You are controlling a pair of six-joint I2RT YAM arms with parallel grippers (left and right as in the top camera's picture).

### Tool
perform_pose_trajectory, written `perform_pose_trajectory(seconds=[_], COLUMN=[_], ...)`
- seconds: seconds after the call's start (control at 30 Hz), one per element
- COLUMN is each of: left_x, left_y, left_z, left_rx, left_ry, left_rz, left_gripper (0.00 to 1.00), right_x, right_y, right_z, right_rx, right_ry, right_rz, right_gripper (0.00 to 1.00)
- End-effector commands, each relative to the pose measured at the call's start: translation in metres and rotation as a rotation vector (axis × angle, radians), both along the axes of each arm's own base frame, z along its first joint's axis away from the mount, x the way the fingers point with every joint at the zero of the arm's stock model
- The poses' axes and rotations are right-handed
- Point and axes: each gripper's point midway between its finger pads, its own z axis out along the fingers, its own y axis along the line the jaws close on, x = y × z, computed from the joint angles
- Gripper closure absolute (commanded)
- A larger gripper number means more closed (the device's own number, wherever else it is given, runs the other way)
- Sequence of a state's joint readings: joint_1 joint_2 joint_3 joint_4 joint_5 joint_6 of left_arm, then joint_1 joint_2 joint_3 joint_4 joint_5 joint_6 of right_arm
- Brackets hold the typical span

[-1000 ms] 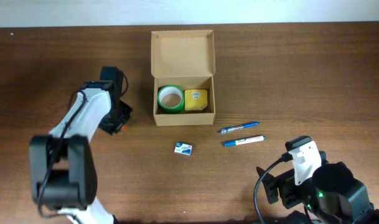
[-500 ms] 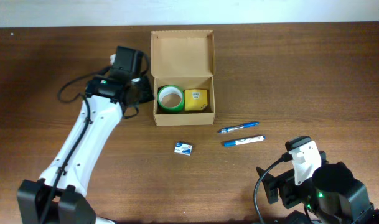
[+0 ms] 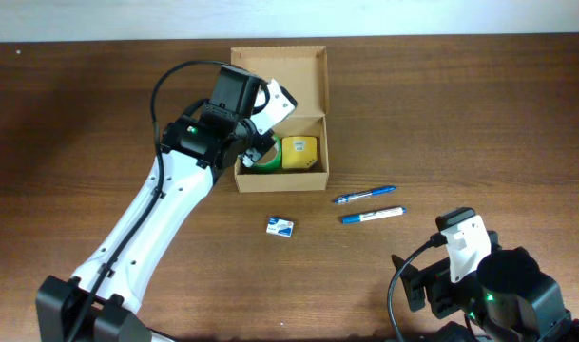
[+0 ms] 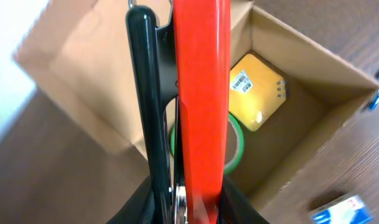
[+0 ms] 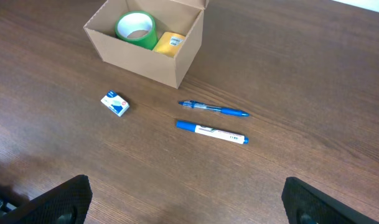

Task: Pack container
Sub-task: 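Lift the red stapler with the left gripper and lower it into the box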

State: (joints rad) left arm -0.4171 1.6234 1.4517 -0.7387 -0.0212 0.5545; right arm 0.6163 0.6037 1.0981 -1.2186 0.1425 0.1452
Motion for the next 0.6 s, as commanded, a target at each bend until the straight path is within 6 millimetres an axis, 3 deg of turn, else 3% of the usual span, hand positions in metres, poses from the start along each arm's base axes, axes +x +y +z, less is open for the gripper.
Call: perform_pose_trajectory(seconds=[0.0, 0.37, 0.57], left_x=[0.005, 0.018, 0.0], left_y=[-0.013, -0.019, -0.022], left_z=[0.017, -0.044, -0.059], left_rx=[0.071, 0.165, 0.175], left_ry=[-0.101, -0.005, 0.07], left_rz=[-0.216, -0.312, -0.406], left_gripper=[0.99, 0.99, 0.99], right_x=[0.001, 0.001, 0.001], right_y=[-0.003, -0.003, -0.003], right_z=[0.001, 0.001, 0.001], right_rx=[-0.012, -0.012, -0.012], right_ry=[-0.015, -0.015, -0.015], right_rz=[-0.005, -0.005, -0.005], right_gripper=[0.01, 0.01, 0.01])
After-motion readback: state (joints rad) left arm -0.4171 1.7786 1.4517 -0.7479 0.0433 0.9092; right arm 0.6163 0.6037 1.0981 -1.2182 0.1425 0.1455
